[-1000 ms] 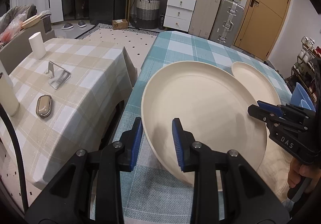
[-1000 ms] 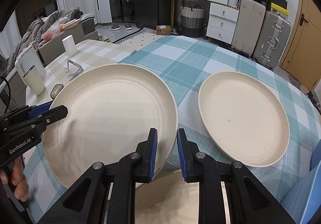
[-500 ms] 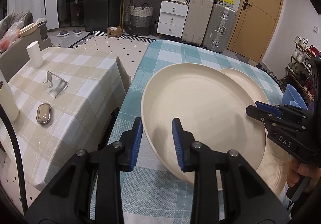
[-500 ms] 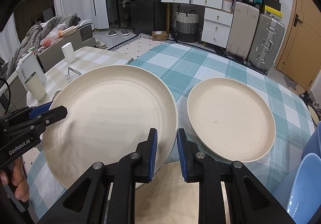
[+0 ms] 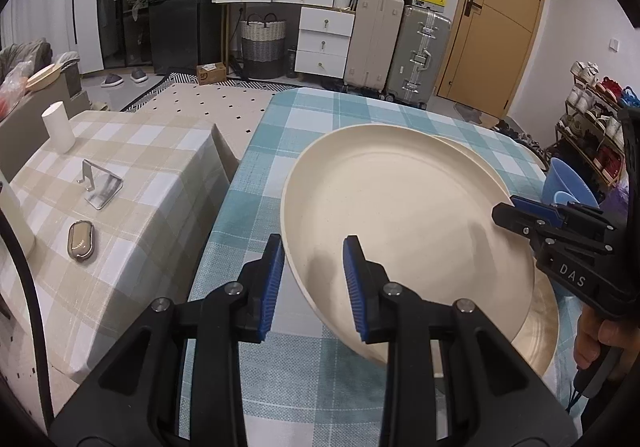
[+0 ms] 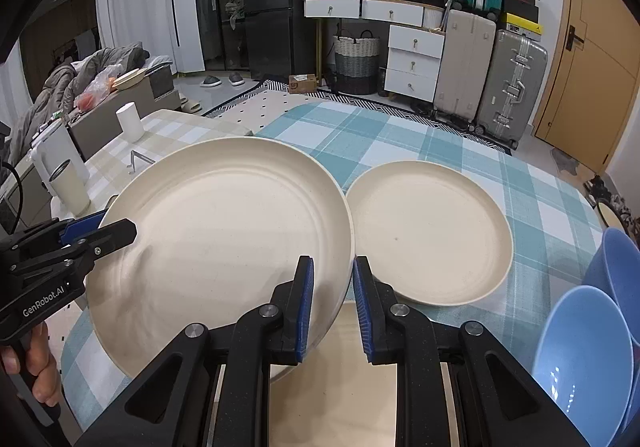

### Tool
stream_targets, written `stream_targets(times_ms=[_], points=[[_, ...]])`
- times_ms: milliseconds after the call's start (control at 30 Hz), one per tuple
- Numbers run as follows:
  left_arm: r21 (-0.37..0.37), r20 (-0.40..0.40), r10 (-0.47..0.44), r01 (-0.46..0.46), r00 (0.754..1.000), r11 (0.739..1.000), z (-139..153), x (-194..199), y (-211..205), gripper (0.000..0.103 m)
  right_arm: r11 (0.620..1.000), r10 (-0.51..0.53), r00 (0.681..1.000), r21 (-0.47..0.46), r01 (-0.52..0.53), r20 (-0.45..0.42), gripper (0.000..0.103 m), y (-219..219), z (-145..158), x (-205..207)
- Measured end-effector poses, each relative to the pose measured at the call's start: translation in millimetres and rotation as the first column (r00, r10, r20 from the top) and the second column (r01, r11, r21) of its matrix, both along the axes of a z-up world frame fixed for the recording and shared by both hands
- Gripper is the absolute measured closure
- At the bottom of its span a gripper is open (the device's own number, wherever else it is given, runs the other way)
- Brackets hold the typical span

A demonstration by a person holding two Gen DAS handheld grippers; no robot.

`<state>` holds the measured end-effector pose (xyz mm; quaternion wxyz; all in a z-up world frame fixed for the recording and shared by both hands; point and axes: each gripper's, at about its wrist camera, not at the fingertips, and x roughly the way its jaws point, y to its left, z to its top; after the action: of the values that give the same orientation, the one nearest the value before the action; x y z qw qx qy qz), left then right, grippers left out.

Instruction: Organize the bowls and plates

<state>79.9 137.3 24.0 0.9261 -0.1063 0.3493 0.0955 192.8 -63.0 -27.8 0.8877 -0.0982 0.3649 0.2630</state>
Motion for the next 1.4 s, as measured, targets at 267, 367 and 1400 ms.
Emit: stream_targets(times_ms=[267,367,1400], points=[[-0.002,0.005,-0.04,0.04,0.999,0.999,8,-2,-16,0.076,1.0,-0.027,1.0,0.0,0.027,0.013,0.082,-18,9,-11],[0.002,0.007,-0.056,0.056,0.998,0.998,11,-1,-23,0.076,0.999,-0.041,0.999,-0.001,0.042,0.019,0.082,-24,12,-15],[0.058,-0.043,-0.228,0.23,0.973,0.971,6,5,-82,0.076,0.986,-0.167,0.986,0.028,0.167,0.006,0.082,-91,10,-56]])
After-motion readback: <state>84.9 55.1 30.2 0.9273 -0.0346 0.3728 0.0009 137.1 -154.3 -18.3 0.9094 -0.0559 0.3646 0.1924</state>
